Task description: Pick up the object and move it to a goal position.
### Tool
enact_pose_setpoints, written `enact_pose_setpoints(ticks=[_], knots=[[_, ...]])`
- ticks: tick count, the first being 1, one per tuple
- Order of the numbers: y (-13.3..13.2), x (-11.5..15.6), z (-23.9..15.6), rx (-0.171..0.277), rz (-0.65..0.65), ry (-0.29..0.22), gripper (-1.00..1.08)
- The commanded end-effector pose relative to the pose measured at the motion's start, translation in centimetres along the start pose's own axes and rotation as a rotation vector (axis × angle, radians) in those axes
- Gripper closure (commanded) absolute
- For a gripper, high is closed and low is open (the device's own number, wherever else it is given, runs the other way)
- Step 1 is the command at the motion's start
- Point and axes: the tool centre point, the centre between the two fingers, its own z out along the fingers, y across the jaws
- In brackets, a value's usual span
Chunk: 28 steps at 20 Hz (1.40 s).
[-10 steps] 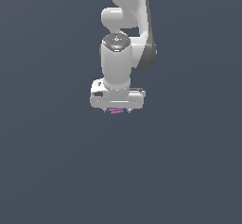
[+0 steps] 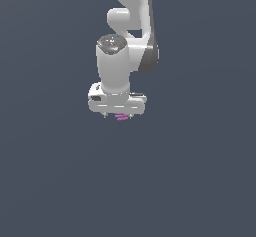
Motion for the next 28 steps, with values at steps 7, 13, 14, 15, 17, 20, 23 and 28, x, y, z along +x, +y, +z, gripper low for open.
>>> enact_pose_setpoints(ticks=[7,13,14,15,17,20,23,28], knots=[[0.3,-0.2,0.1,0.002,0.016,-0.003,-0.92],[0.2,-0.6,0.6,0.005,0.069,-0.004,-0.92],[0.1,-0.7,0.8,0.005,0.083,-0.005,-0.92],[0.1,-0.8,0.9,0.006,0.097,-0.005,-0.92],[0.0,-1.1,1.2,0.007,0.13,-0.006,-0.92],[-0.2,-1.6,1.8,0.009,0.19,-0.008,-0.92],[-0.3,-2.2,2.5,0.011,0.261,-0.011,-0.92],[-0.6,-3.4,3.8,0.013,0.399,-0.016,-0.92]])
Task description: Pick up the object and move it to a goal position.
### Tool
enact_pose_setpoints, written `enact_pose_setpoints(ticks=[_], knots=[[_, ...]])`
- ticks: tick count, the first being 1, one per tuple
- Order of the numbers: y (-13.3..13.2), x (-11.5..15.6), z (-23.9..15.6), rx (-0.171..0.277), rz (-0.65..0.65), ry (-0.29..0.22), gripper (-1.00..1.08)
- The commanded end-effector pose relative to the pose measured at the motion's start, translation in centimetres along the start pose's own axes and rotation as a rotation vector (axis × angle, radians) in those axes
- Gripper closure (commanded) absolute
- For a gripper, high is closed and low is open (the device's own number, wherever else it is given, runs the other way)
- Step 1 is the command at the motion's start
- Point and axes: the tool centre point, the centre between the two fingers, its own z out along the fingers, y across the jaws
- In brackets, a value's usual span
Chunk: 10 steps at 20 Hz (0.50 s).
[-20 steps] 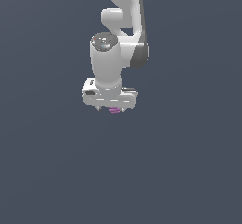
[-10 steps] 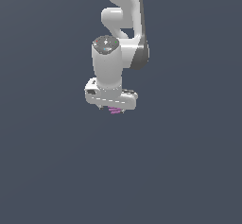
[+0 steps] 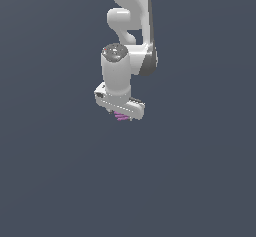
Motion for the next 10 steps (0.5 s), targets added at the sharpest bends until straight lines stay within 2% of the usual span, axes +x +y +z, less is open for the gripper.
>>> enact_pose_setpoints(ticks=[1,10], knots=[[0.1,-0.6,0.6,0.001,0.071,-0.002,-0.92],[0.7,-2.9,2.8,0.001,0.323,-0.008,-0.92]])
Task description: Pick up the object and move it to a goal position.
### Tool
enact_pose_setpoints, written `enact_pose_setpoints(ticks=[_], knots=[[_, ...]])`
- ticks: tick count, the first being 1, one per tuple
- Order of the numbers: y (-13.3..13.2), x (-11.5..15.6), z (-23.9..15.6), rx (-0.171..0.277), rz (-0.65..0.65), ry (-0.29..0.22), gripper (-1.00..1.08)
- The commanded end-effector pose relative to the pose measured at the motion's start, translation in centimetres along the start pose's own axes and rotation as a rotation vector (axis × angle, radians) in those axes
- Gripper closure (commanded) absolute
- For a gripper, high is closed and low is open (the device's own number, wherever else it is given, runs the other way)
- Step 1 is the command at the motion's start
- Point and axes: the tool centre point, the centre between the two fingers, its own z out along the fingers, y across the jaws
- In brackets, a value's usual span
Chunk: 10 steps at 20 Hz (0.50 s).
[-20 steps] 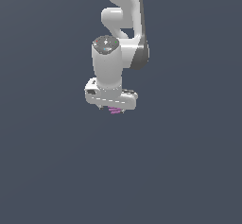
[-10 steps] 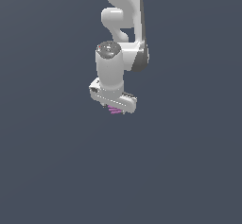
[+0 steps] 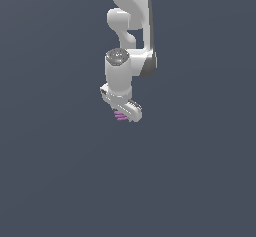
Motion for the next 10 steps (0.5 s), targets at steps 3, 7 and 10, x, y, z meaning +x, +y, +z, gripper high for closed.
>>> enact_pose_setpoints(ticks=[3,7,10], knots=[[0.7,-1.0,1.0,-0.001,0.129,-0.002,-0.92],[1.3,-1.9,1.9,-0.003,0.242,-0.003,-0.92],[1.8,-2.6,2.6,-0.005,0.327,-0.003,-0.92]])
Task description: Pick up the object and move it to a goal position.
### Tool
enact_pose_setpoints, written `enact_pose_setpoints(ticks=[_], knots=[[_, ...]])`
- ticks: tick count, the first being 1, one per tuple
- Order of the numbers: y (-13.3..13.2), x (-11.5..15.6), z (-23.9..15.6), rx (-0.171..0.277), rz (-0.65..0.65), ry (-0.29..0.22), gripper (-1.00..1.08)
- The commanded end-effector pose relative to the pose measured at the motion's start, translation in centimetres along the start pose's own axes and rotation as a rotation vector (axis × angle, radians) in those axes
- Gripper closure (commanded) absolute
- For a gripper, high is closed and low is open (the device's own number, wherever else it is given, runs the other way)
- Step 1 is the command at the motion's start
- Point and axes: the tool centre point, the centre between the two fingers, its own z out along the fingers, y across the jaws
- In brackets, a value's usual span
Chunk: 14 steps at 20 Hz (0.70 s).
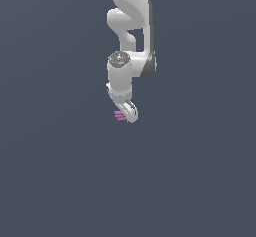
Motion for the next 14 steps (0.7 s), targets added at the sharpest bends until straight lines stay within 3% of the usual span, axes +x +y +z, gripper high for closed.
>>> enact_pose_setpoints(ticks=[1,14], knots=[[0.6,-0.4,0.5,-0.001,0.073,0.0,-0.92],[3.0,-1.9,2.4,-0.008,0.347,0.005,-0.92]])
